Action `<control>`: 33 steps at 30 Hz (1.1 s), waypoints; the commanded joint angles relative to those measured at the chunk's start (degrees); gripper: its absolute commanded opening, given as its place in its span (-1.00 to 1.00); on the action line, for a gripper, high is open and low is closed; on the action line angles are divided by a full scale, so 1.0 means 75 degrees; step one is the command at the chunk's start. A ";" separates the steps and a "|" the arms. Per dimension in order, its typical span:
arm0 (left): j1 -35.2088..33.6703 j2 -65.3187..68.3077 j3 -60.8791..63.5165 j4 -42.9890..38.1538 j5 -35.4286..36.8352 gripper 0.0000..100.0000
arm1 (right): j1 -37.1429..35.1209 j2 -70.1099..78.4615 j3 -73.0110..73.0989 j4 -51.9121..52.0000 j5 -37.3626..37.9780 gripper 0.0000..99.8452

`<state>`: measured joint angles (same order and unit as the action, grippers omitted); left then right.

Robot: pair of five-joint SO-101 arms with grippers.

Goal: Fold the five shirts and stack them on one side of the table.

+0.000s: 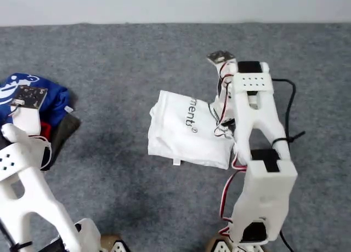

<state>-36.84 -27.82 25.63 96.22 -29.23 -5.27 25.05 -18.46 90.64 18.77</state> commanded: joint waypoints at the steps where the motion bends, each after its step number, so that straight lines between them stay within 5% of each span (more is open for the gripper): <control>1: 0.0012 -0.0082 -0.0029 -0.0105 0.0105 -0.97 | -0.0088 -0.0979 -0.0258 0.0815 -0.0141 -0.98; 7: 0.0012 -0.0082 -0.0029 -0.0105 0.0105 -0.97 | -0.0064 -0.1987 -0.0023 0.1635 -0.0199 -0.98; 14: 0.0012 -0.0082 -0.0064 -0.0094 0.0105 -0.97 | -0.0311 -0.4390 0.2438 0.1495 -0.0961 -0.98; 19: 0.0012 -0.0082 -0.0053 -0.0094 0.0105 -0.97 | -0.0533 -0.5609 0.4255 -0.0252 -0.2684 -0.94; 26: 0.0035 -0.0082 -0.0041 -0.0129 0.0105 -0.97 | -0.1647 -0.4976 0.5638 -0.1905 -0.4091 -0.43; 33: 0.0059 -0.0070 -0.0064 -0.0141 0.0105 -0.97 | -0.1834 -0.3851 0.5638 -0.3112 -0.4407 -0.43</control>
<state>-36.84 -27.82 25.63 96.22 -29.23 -18.64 -5.27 24.26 70.42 -13.58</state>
